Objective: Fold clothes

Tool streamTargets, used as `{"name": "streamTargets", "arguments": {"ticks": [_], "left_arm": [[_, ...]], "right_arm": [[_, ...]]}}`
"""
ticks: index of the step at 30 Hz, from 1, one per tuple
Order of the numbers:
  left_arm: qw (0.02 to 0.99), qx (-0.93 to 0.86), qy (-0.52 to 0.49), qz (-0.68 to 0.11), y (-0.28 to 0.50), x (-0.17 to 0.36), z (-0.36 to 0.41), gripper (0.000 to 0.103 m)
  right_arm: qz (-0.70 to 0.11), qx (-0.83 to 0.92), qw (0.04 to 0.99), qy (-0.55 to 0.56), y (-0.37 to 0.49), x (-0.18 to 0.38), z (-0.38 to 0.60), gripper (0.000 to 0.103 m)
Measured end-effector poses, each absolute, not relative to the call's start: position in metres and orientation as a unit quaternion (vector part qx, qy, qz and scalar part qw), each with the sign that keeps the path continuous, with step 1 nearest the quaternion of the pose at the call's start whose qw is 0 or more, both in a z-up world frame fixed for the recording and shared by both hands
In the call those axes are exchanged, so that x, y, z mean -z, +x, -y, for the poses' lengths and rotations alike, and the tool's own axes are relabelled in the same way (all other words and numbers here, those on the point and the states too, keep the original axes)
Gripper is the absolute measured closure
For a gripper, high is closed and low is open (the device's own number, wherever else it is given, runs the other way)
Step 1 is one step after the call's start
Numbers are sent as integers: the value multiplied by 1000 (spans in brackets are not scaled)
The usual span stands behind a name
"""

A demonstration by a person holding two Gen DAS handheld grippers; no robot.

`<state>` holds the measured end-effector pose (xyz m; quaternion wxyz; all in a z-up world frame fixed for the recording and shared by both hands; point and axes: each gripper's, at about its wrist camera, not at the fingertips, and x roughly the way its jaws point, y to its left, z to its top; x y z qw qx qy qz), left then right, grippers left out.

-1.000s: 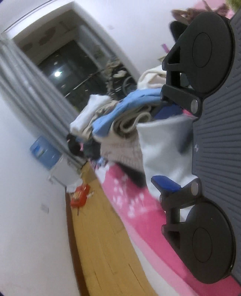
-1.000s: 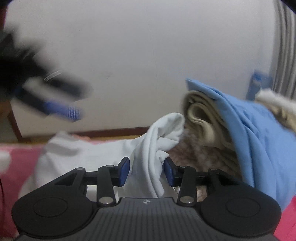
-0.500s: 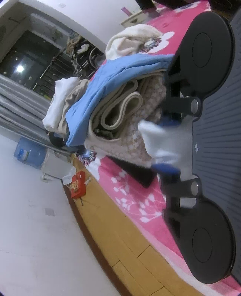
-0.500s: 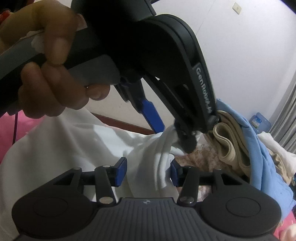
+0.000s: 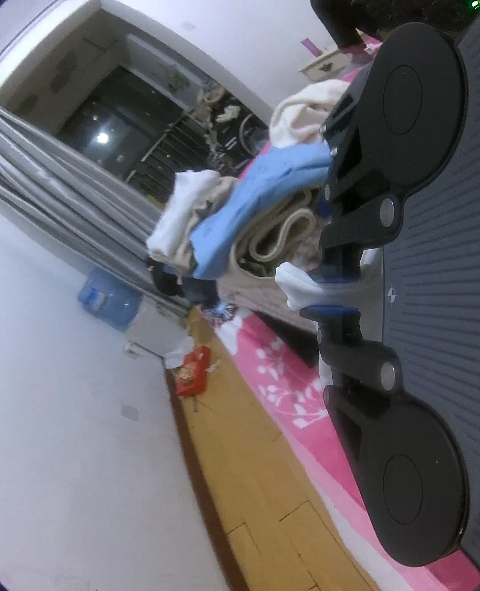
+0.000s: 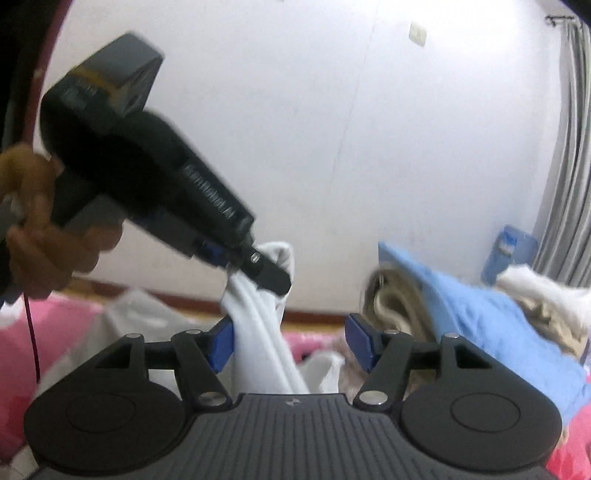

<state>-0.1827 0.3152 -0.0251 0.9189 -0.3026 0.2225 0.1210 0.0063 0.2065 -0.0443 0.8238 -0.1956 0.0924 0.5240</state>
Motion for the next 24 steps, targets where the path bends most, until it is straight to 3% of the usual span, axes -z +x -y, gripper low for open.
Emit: {"name": "streamTargets", "arguments": {"ticks": [11, 14, 15, 19, 24], "left_arm": [[927, -124, -308, -174, -231, 6, -302, 94], [926, -127, -315, -166, -240, 1, -303, 94], [925, -129, -317, -165, -244, -1, -303, 94], [927, -139, -313, -156, -269, -30, -299, 94], [926, -142, -302, -179, -278, -78, -296, 94]], "right_arm": [[-223, -563, 753, -259, -22, 63, -208, 32], [-234, -553, 757, -257, -28, 64, -201, 66], [-241, -555, 756, -251, -32, 62, -200, 90], [-281, -581, 733, -215, -51, 48, -193, 93], [-365, -673, 641, -63, -76, 2, -186, 94]]}}
